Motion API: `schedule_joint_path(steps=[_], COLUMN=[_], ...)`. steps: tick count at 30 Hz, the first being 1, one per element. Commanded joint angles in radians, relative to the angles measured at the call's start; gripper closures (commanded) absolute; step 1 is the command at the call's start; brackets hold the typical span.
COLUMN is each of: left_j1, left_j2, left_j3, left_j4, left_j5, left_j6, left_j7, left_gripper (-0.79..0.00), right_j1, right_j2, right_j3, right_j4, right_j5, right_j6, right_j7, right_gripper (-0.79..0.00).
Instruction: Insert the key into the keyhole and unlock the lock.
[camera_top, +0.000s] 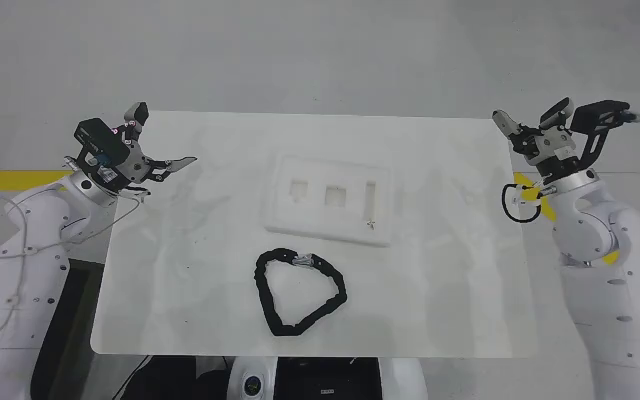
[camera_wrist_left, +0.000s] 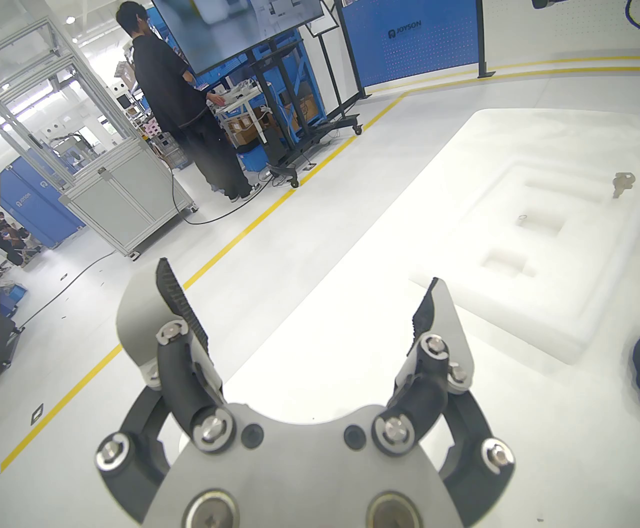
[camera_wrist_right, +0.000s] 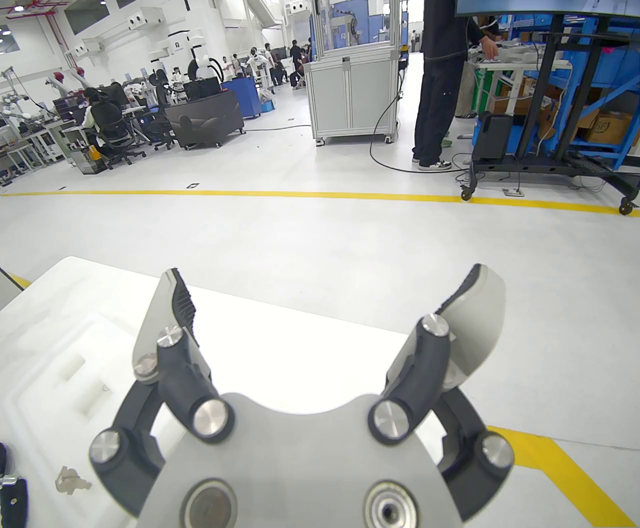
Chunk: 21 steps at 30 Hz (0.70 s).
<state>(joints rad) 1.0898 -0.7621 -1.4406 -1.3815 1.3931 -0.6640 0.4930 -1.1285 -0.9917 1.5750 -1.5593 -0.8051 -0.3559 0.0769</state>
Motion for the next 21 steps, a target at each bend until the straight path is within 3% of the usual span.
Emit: schedule_joint_path(steps=[1,15,21], left_j1=[0.000,0.000,0.000], left_j2=[0.000,0.000,0.000], left_j3=[0.000,0.000,0.000], left_j4=[0.000,0.000,0.000], left_j5=[0.000,0.000,0.000], left_j6=[0.000,0.000,0.000], left_j7=[0.000,0.000,0.000], left_gripper=[-0.784,-0.785,-0.785], right_j1=[0.000,-0.004,0.023], right_j2=[0.000,0.000,0.005], right_j3=[0.000,0.002,-0.010], right_j4=[0.000,-0.004,-0.052], right_j5=[0.000,-0.009,0.008], right_j6=[0.000,0.010,0.008], right_j7=[0.000,0.007,0.212], right_gripper=[-0.785,-0.785,-0.785])
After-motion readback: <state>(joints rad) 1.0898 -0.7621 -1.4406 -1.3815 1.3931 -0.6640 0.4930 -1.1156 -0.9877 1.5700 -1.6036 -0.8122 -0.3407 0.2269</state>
